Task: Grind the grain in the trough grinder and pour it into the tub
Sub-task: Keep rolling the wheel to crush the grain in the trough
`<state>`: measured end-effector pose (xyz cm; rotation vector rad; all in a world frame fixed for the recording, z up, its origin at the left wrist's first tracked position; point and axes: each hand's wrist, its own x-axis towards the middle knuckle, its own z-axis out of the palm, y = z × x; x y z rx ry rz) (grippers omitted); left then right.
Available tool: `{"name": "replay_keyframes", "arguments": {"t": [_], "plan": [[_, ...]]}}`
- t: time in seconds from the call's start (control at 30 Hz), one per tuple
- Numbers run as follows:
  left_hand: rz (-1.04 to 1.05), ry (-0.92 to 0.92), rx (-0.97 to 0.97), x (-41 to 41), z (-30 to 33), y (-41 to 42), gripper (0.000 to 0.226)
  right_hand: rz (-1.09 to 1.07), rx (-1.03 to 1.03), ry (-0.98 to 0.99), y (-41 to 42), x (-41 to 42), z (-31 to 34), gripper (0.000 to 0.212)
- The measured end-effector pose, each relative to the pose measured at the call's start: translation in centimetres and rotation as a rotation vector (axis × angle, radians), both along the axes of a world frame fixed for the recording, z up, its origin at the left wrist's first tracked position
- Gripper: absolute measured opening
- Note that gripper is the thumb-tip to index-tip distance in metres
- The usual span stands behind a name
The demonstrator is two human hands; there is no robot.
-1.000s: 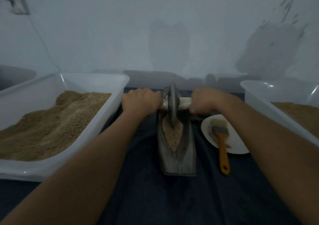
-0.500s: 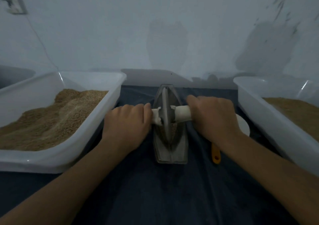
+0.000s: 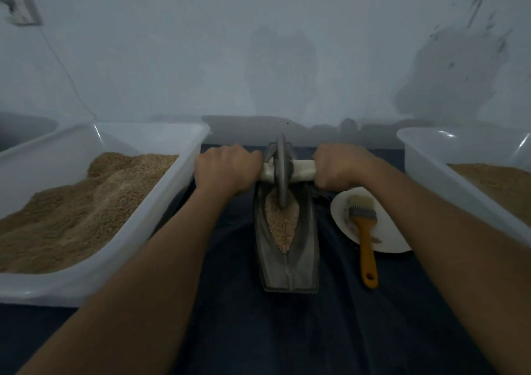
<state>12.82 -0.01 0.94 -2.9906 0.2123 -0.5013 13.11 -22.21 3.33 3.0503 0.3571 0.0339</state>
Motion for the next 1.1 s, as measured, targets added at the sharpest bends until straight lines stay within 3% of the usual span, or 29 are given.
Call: {"name": "replay_keyframes", "arguments": {"t": [0.13, 0.2, 0.3, 0.47, 0.63, 0.77, 0.83, 0.9, 1.03, 1.1], "plan": [[-0.125, -0.441, 0.241, -5.2, -1.7, 0.5, 0.022, 0.014, -0.043, -0.434, -0.3, -4.5, -2.8, 0.018], [-0.186, -0.540, 0.167, -7.4, -2.5, 1.1, 0.023, 0.022, -0.064, -0.667, -0.2, -7.2, -4.7, 0.018], [-0.332, -0.565, -0.062, -8.7, -3.2, 2.2, 0.027, 0.048, -0.051, -0.834, -0.2, -9.2, -5.4, 0.023], [-0.188, -0.510, 0.042, -7.4, -3.6, 1.7, 0.020, 0.104, -0.050, -0.805, -0.1, -7.0, -4.4, 0.027], [-0.146, -0.550, 0.343, -3.5, -1.9, 1.0, 0.023, 0.033, -0.069, -0.216, -0.1, -1.5, -1.1, 0.021], [-0.238, -0.486, 0.355, -1.1, -0.3, -0.1, 0.047, -0.062, 0.113, -0.006, -0.9, 0.5, -1.8, 0.023], [-0.216, -0.526, 0.351, -1.9, 0.0, -0.3, 0.029, -0.080, 0.144, -0.066, -1.2, 0.0, -2.5, 0.027], [-0.229, -0.705, 0.303, -2.7, -1.1, 0.2, 0.028, -0.042, 0.092, -0.204, -1.0, -1.1, -2.8, 0.028], [-0.193, -0.579, 0.135, -5.3, -3.0, 0.8, 0.032, 0.020, -0.045, -0.637, -0.3, -4.5, -4.4, 0.029], [-0.200, -0.520, 0.070, -6.1, -2.9, 1.1, 0.042, -0.008, -0.012, -0.764, 0.0, -6.7, -5.4, 0.026]]}}
